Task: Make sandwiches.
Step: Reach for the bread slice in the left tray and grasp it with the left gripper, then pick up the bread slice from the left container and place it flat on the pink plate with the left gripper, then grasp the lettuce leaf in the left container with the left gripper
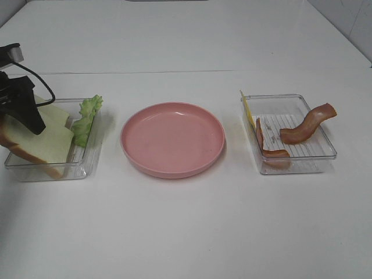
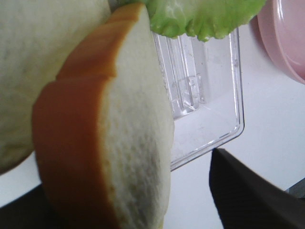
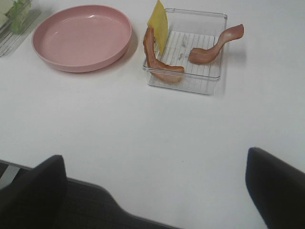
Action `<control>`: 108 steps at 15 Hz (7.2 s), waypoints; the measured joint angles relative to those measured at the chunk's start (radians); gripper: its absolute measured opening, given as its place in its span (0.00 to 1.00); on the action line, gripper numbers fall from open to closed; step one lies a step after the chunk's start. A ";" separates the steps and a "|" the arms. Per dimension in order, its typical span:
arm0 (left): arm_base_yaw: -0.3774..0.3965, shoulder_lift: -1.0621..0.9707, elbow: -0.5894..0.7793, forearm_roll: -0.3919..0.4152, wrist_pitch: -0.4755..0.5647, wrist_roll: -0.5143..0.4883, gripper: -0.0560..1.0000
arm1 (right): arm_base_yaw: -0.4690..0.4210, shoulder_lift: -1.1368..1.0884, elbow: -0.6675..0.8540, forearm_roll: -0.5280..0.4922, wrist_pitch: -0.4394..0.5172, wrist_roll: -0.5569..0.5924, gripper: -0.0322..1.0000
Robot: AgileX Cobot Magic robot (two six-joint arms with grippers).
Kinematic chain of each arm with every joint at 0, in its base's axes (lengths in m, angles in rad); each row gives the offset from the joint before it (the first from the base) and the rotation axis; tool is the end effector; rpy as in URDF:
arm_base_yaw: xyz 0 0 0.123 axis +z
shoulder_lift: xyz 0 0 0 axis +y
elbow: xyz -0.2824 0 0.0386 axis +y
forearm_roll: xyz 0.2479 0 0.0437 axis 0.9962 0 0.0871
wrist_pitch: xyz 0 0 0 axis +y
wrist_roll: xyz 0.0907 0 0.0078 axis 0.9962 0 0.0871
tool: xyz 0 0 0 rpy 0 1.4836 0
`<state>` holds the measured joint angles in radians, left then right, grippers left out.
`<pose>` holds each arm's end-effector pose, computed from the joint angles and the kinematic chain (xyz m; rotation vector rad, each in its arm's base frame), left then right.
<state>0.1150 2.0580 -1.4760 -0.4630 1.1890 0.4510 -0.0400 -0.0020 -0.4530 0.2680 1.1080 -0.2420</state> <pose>0.3930 0.0074 0.1721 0.2082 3.0509 -0.6727 -0.0029 0.0217 0.2628 -0.2254 2.0964 0.1580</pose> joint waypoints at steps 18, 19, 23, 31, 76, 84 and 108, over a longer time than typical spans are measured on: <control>-0.007 -0.209 -0.002 -0.122 -0.005 -0.149 0.25 | 0.000 0.000 0.000 0.000 0.000 0.000 0.98; -0.016 -0.238 -0.015 -0.154 -0.002 -0.149 0.25 | 0.000 0.000 0.000 0.000 0.000 0.000 0.98; -0.160 -0.210 -0.128 -0.268 -0.017 -0.137 0.25 | 0.000 0.000 0.000 0.000 0.000 0.000 0.98; -0.380 0.160 -0.361 -0.343 -0.060 -0.130 0.25 | 0.000 0.000 0.000 0.000 0.000 0.000 0.98; -0.451 0.036 -0.400 0.427 0.022 -0.481 0.83 | 0.000 0.000 0.000 0.007 0.000 0.000 0.98; -0.382 0.118 -0.409 0.449 0.022 -0.460 0.83 | 0.000 0.000 0.000 0.007 0.000 0.000 0.98; -0.384 0.324 -0.555 0.418 0.019 -0.419 0.05 | 0.000 0.000 0.000 0.007 0.000 0.000 0.98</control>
<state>-0.2690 2.3820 -2.0310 -0.0450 1.2080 0.0320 -0.0400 -0.0020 -0.4530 0.2750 1.1080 -0.2420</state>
